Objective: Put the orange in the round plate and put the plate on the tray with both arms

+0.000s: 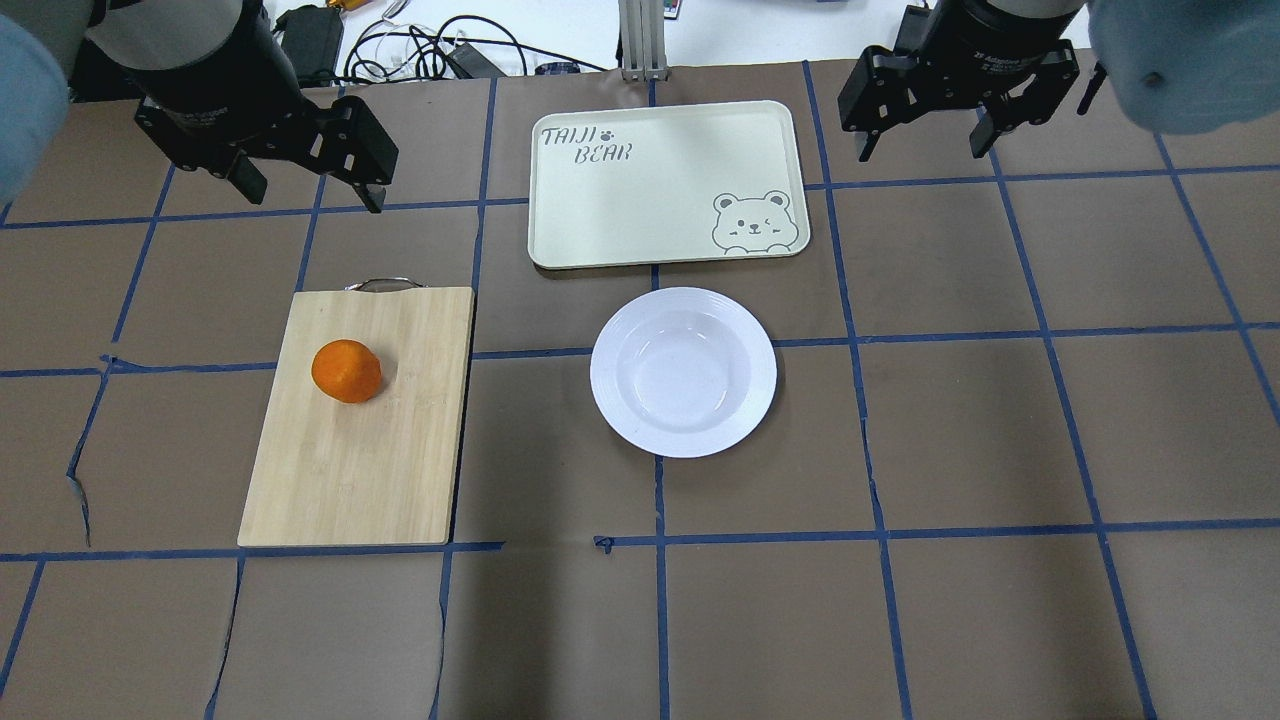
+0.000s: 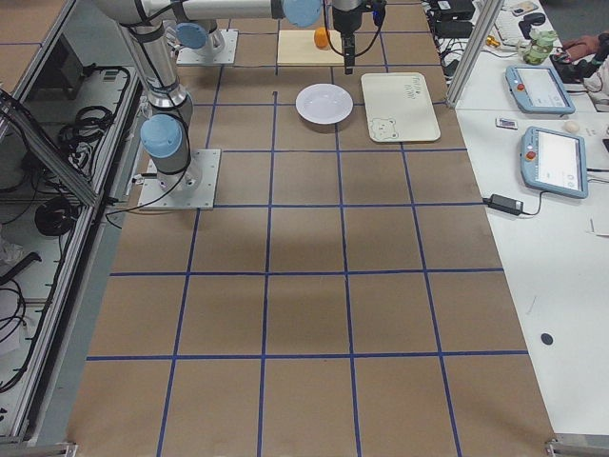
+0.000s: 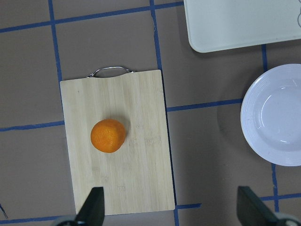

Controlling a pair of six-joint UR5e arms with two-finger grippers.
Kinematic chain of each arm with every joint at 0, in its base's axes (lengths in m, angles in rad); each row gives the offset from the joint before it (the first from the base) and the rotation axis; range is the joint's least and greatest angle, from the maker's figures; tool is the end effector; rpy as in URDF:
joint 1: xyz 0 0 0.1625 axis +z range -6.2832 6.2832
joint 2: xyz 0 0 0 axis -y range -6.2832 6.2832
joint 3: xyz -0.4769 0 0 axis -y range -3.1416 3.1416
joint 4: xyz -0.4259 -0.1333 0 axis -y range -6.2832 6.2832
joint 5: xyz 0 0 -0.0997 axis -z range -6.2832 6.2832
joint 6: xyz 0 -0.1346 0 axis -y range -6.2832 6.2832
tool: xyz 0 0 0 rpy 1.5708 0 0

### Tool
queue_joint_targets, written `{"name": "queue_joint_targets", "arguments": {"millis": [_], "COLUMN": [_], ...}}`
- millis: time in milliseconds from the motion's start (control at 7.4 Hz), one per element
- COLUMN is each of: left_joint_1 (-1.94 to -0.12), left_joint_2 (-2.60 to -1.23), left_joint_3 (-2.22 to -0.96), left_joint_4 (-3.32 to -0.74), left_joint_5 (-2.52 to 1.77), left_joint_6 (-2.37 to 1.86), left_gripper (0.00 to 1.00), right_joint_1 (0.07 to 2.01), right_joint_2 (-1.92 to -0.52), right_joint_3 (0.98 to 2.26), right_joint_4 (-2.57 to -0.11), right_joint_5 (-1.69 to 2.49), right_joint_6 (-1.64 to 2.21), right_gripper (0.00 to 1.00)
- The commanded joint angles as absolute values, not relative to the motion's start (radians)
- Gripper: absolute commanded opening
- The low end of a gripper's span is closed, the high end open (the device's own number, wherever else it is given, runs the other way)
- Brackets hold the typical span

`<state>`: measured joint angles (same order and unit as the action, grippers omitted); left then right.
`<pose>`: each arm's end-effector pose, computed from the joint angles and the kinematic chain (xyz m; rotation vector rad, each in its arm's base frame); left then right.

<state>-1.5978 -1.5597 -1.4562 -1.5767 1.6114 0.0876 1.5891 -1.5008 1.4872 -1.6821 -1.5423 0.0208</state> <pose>-0.1422 -0.5287 0.5712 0.1733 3.0872 -0.1834 0.1476 -0.5723 0.5229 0.0011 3.1047 -0.1933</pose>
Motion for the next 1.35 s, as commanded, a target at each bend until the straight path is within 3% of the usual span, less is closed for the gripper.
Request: {"name": "queue_joint_targets", "arguments": {"millis": [0, 541, 1216], "left_joint_1": [-1.597, -1.571, -1.416], "left_joint_2": [-1.568, -1.604, -1.774], "left_joint_3": [-1.454, -1.552, -1.817], "left_joint_4": [-1.572, -1.537, -1.226], "left_joint_5": [1.611, 1.624, 1.626], "left_joint_6": [0.086, 0.107, 0.337], "left_gripper": [1.0, 1.0, 1.0], "right_joint_1": [1.589, 1.588, 1.582], "right_joint_2": [-1.499, -1.5, -1.508], "right_joint_3": [1.485, 1.488, 1.496], "right_joint_4": [-1.678, -1.715, -1.709], "right_joint_5": [-1.537, -1.551, -1.542], "right_joint_6": [0.021, 0.023, 0.035], "right_gripper": [1.0, 1.0, 1.0]}}
